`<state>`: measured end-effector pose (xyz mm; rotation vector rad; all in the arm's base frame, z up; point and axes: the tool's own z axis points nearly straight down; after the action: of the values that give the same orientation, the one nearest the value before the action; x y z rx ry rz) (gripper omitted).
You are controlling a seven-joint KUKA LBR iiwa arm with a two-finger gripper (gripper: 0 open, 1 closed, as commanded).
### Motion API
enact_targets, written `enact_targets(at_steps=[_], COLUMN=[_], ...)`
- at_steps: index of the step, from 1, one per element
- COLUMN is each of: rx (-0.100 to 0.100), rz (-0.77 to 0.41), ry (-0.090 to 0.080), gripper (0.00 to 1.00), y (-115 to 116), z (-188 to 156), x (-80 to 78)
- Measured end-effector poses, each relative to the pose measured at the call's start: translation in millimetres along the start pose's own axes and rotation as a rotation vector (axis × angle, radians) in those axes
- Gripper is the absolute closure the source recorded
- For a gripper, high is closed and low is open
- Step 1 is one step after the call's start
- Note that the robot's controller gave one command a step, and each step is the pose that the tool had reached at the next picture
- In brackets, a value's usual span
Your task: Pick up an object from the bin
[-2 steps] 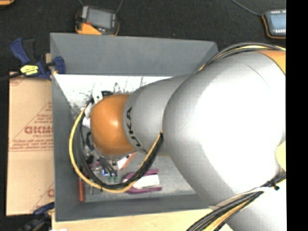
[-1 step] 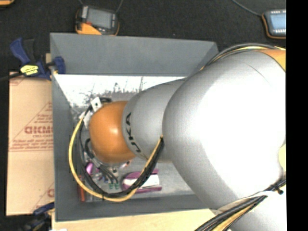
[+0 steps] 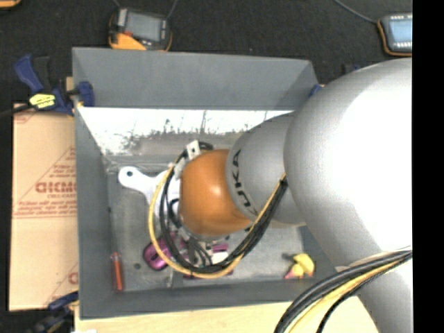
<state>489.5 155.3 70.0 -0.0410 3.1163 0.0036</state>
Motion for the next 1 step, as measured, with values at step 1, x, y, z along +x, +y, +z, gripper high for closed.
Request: enact_targets(at_steps=[1], rx=[-0.005], rz=[0.059], ry=[-0.001], gripper=[1.0], y=[44.2], z=[-0.2], x=[10.9])
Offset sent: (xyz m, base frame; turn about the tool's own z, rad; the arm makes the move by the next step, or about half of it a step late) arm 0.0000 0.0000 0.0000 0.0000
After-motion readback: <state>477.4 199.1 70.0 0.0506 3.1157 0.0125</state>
